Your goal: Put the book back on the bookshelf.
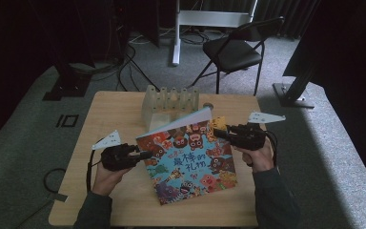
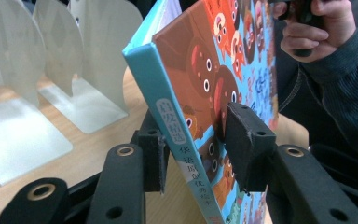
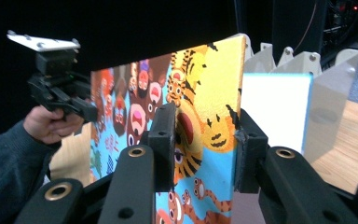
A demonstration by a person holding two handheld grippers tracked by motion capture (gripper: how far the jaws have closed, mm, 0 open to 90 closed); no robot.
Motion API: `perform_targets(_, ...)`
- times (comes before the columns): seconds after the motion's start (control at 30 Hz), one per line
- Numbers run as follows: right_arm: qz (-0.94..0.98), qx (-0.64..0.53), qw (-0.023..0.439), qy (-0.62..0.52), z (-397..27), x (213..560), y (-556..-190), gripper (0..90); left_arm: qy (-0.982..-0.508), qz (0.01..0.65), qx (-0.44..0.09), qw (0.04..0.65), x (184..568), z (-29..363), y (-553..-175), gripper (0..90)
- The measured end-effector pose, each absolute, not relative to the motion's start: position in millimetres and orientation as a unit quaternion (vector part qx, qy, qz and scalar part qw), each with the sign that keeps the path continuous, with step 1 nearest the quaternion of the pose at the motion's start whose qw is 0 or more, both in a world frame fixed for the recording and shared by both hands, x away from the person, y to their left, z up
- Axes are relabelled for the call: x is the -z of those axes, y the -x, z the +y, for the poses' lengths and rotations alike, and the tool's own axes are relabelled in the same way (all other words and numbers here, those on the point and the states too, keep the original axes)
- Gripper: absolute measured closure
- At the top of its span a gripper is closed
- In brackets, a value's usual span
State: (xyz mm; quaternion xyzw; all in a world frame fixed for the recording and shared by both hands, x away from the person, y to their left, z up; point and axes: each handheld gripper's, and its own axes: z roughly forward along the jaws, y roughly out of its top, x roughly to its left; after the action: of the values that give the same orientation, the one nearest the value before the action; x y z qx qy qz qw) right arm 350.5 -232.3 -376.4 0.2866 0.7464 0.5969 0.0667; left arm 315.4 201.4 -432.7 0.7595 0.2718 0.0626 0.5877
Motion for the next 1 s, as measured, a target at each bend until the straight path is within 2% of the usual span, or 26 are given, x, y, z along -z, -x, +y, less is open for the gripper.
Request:
perform_targets(0.37, 0.752, -0.59, 0.085, -0.283, -238, 383, -350, 63.8, -0.767, 0.252, -0.092, 0.582, 415, 199, -316, 67.0)
perform_targets(1.0, 0.761, -0.568, 0.136, -0.281, -236, 388, -353, 57.4, -0.761, 0.211, -0.191, 0.583, 391, 192, -300, 73.1)
